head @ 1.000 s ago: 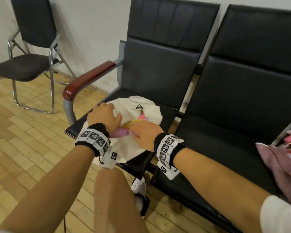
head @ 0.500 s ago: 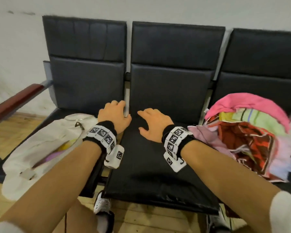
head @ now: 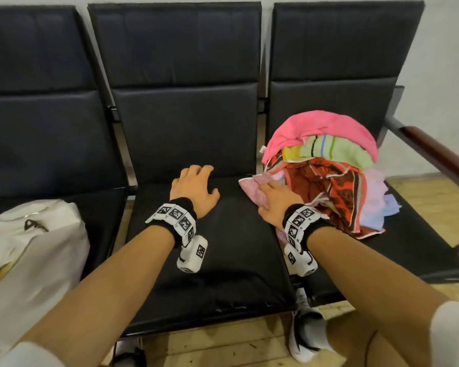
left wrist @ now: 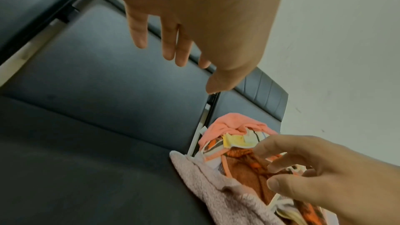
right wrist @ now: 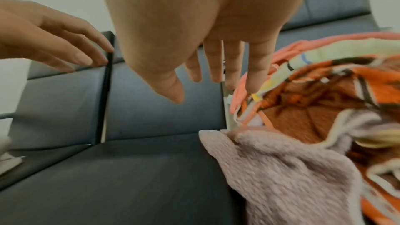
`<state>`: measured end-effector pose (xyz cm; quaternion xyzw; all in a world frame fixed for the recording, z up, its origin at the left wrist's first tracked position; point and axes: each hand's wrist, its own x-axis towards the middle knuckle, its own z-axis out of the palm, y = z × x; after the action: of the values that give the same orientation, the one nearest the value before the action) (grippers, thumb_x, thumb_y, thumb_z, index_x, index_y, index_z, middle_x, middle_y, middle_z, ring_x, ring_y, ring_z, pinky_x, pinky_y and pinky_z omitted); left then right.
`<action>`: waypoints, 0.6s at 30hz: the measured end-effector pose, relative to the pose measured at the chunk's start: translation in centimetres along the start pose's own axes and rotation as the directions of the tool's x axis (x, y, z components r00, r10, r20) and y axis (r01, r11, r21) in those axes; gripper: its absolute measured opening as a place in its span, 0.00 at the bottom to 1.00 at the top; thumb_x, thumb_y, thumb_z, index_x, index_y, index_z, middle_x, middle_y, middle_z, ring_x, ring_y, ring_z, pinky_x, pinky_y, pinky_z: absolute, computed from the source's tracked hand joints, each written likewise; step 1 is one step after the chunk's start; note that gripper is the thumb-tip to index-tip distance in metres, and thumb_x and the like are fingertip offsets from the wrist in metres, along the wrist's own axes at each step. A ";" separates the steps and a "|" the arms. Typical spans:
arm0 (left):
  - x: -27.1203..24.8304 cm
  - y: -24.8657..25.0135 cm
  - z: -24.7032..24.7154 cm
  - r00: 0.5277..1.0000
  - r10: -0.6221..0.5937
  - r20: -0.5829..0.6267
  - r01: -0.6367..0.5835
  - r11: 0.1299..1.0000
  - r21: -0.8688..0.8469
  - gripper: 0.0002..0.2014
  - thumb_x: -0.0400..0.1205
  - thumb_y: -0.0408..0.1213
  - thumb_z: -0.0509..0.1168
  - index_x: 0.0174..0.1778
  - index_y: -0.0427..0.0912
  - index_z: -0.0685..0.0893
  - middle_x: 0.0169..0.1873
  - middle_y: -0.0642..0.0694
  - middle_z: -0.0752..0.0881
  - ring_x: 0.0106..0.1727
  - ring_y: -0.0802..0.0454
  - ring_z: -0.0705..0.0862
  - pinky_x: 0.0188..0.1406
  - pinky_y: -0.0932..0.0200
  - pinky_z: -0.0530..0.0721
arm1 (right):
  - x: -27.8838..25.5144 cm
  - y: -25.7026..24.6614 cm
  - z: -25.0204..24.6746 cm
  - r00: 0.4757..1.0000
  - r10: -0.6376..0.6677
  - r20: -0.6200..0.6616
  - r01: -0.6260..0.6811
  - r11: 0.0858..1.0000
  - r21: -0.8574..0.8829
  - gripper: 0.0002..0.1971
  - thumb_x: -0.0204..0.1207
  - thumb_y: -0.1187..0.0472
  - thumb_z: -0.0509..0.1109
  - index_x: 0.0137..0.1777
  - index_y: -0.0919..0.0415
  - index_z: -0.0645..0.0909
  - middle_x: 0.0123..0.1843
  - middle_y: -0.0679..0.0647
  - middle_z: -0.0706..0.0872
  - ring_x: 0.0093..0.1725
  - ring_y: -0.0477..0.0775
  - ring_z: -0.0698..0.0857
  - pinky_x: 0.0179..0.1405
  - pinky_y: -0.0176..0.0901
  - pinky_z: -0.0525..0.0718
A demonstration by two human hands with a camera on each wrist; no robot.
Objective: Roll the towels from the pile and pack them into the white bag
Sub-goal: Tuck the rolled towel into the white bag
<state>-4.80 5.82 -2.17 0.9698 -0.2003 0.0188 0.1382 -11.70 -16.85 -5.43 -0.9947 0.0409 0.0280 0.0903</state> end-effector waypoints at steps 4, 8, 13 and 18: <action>0.7 0.8 3.3 0.999 0.007 0.052 -0.005 1.000 -0.025 0.31 0.81 0.51 0.65 0.80 0.50 0.67 0.74 0.45 0.72 0.76 0.42 0.68 0.70 0.40 0.72 | 0.3 3.7 2.6 0.988 0.147 0.052 -0.148 0.989 0.009 0.28 0.72 0.53 0.69 0.73 0.56 0.72 0.70 0.60 0.76 0.66 0.68 0.78 0.63 0.58 0.81; 1.1 1.2 5.7 0.994 -0.009 0.110 0.013 0.999 -0.035 0.32 0.82 0.51 0.65 0.82 0.50 0.65 0.76 0.45 0.70 0.78 0.42 0.66 0.73 0.40 0.70 | 0.6 6.5 5.5 0.950 0.297 0.095 -0.302 0.952 0.044 0.28 0.73 0.50 0.68 0.75 0.40 0.73 0.83 0.64 0.61 0.80 0.71 0.63 0.76 0.64 0.71; 1.2 1.8 7.5 0.986 -0.012 0.167 0.019 0.999 -0.041 0.33 0.82 0.51 0.65 0.83 0.50 0.63 0.77 0.45 0.70 0.78 0.42 0.67 0.74 0.40 0.70 | 0.5 8.2 8.3 0.886 0.388 0.252 -0.388 0.920 -0.053 0.28 0.76 0.41 0.70 0.76 0.36 0.70 0.85 0.63 0.58 0.83 0.66 0.61 0.84 0.58 0.57; 0.9 1.7 7.7 0.977 0.019 0.213 -0.005 0.998 -0.068 0.33 0.82 0.51 0.65 0.83 0.51 0.62 0.76 0.44 0.71 0.76 0.42 0.70 0.73 0.40 0.73 | 1.0 8.0 8.2 0.891 0.414 0.185 -0.437 0.893 0.106 0.15 0.79 0.56 0.67 0.65 0.56 0.82 0.58 0.58 0.87 0.59 0.61 0.86 0.59 0.47 0.83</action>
<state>-4.77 1.81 -9.01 0.9598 -0.2204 -0.0911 0.1483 -11.82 -23.28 -14.97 -0.9468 0.2530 0.1226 0.1568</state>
